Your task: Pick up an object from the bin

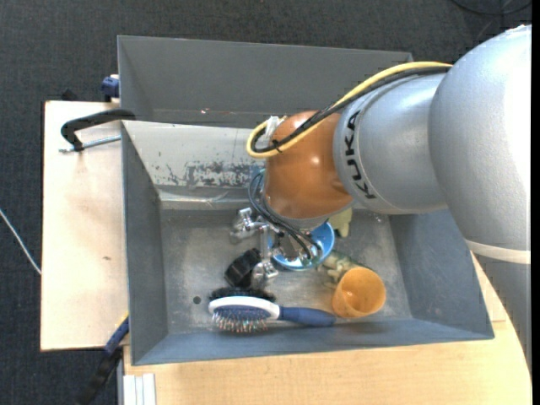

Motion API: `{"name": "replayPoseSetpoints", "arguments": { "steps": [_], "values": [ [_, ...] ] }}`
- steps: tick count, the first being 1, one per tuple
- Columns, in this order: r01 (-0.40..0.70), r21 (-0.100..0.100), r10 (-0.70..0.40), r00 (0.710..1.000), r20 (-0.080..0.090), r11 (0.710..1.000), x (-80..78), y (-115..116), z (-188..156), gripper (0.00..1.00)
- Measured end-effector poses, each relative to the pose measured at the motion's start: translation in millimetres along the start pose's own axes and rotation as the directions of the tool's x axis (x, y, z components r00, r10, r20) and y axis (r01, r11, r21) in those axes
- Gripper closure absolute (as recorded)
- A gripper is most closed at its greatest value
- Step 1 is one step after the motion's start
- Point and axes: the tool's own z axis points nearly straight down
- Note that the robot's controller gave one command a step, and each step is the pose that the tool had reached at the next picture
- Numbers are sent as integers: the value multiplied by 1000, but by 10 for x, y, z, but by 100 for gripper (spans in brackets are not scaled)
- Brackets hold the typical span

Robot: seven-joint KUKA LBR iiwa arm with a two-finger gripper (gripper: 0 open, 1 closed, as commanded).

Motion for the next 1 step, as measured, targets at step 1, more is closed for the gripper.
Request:
{"name": "replayPoseSetpoints", "arguments": {
  "steps": [1],
  "values": [
    [0, -1, 0, 1000, 4, 1000, -15, 4, -18, 100]
  ]
}}
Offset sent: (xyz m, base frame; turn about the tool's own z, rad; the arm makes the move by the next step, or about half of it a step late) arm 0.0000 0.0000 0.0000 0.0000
